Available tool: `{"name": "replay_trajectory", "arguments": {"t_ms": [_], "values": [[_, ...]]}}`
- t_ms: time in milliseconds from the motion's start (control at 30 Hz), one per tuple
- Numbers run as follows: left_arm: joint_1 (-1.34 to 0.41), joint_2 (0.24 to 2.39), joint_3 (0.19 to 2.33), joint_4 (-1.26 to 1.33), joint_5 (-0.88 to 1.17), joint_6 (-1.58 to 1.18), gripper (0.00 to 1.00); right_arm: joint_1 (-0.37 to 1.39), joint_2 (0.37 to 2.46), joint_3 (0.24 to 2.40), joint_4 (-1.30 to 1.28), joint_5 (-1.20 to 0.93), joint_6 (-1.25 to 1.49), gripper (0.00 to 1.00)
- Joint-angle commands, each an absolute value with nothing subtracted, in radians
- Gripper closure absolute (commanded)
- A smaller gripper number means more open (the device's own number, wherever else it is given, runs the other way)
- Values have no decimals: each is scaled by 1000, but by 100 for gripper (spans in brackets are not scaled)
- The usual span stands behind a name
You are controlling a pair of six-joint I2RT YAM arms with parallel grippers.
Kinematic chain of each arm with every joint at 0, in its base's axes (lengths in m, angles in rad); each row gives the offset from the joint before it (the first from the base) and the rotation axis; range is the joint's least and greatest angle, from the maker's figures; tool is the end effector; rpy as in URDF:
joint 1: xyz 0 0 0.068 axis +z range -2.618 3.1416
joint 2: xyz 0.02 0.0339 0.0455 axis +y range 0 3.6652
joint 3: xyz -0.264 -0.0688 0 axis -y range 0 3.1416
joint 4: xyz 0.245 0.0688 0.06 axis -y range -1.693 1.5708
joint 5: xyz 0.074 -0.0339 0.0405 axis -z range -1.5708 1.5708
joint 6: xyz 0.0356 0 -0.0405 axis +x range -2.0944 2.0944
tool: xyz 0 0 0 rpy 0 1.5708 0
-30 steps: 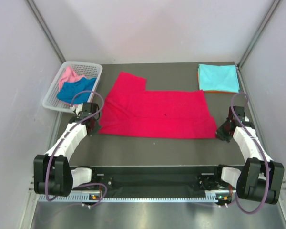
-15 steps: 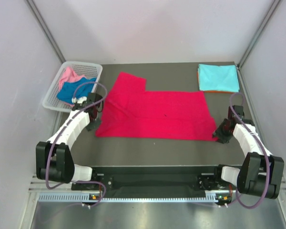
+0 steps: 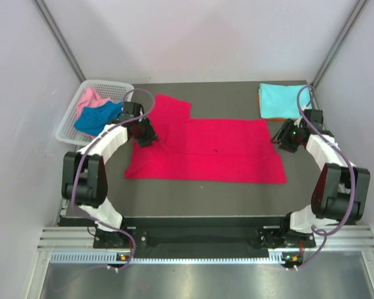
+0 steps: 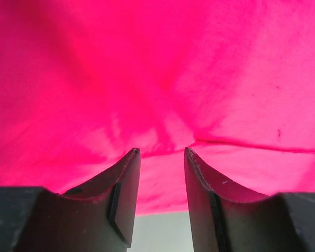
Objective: Fold and stack the t-shirts
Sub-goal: Fold the tshirt
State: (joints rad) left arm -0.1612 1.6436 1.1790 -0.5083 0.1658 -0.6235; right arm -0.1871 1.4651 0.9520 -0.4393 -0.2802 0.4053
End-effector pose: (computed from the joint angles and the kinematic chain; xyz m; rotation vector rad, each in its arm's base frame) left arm 0.3411 -0.0614 0.2305 -0.5319 2.5512 -0.5070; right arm 0.2944 -0.0457 0.2199 0.6276 2.4460 0.4414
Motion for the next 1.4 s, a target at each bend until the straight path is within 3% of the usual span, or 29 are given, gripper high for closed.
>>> {"name": "replay_trajectory", "arguments": {"t_ms": [0,400,733,833,1067,1233,1367], "values": [[-169,1735,1270,-377,343,-609,57,-201,1566,1084,-275,-400,318,49],[-233,1930,1368,-342,335,-591,58,-202,1983,1405,-299,-482,192,46],[-233,2033,1424,-410,252,-583,59,-178,2085,1479,-291,-506,215,49],[-235,2029,1416,-410,224,-584,59,-164,2100,1482,-307,-468,209,54],[-235,2026,1391,-394,212,-600,59,-101,2011,1439,-324,-137,196,89],[-235,2029,1391,-396,201,-591,59,39,1954,1428,-339,114,186,100],[-235,2036,1374,-356,247,-610,59,153,1933,1407,-363,329,178,100]]}}
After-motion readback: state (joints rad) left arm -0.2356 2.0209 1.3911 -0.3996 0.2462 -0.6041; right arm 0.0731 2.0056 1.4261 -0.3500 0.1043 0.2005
